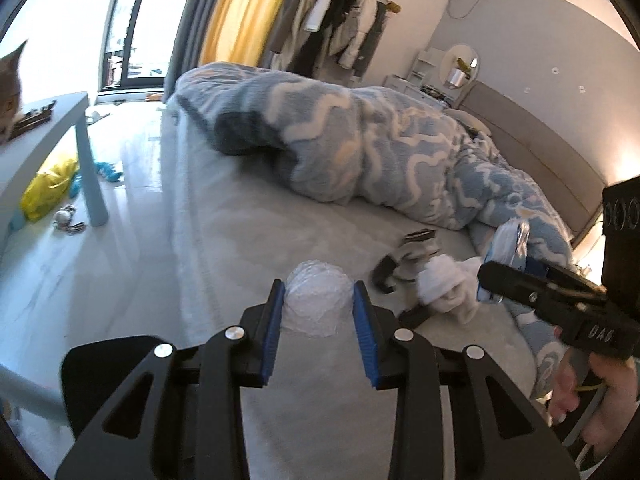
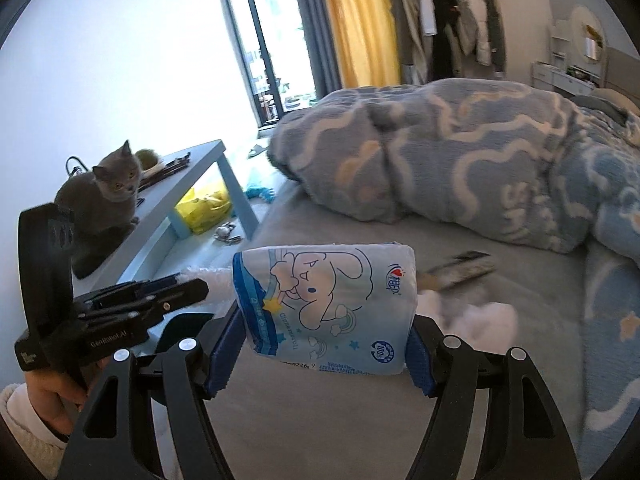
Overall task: Collect trash
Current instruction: 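Grasp the white tissue ball with the left tool while right tool lifts the wipes pack, then carry the tissue and wipes pack to the black bin and release both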
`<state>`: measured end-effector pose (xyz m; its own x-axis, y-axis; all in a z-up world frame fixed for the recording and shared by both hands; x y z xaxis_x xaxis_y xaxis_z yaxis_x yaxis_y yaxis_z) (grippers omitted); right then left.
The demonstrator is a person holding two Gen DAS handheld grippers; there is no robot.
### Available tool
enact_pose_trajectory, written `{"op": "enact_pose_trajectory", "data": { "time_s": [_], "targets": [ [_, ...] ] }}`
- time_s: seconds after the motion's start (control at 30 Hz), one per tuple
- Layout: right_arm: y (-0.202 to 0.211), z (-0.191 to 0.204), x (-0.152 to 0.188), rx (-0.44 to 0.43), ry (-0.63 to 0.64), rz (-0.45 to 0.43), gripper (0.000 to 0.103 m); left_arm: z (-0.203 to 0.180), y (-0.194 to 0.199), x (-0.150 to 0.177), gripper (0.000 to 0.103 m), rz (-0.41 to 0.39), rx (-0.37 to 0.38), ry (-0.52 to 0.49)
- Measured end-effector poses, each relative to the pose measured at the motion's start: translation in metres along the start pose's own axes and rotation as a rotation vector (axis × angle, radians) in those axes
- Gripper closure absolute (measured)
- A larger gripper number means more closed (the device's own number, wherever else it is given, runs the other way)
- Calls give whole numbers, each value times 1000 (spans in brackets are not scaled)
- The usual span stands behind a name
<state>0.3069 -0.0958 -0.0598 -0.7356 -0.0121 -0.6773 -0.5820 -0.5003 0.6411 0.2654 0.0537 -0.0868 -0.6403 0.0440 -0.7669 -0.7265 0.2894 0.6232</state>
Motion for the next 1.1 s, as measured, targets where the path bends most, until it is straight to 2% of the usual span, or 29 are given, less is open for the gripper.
{"op": "enact_pose_trajectory", "data": {
  "time_s": [0.27, 0.47, 0.73, 0.8, 0.87, 1.1],
  "targets": [
    [-34, 59, 7, -68, 40, 59, 32, 54, 7, 42, 66, 107, -80, 24],
    [-61, 101, 21, -109, 69, 117, 32, 98, 7, 82, 66, 204, -101, 124],
    [-93, 148, 43, -154, 110, 202, 32, 140, 19, 119, 65, 295, -142, 186],
    [-100, 157, 48, -156, 122, 223, 32, 147, 21, 126, 60, 315, -141, 194],
    [-110, 167, 54, -163, 124, 243, 32, 153, 25, 132, 49, 328, -141, 204],
    [-139, 187, 71, -166, 129, 307, 32, 167, 44, 145, 46, 329, -118, 221]
  ]
}}
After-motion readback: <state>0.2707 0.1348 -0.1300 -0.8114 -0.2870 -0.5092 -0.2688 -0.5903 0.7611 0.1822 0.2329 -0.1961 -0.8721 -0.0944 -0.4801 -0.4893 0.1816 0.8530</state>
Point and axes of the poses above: each gripper's, at about its wrist camera, not at the fingertips, and y roughly against the way its jaws point, z to its left, x to its underside, the point moved 7 cm from there along -y, roughly the way its jaws point, and after that the axes turned 13 degrees about -y, right-handed, at the moved point
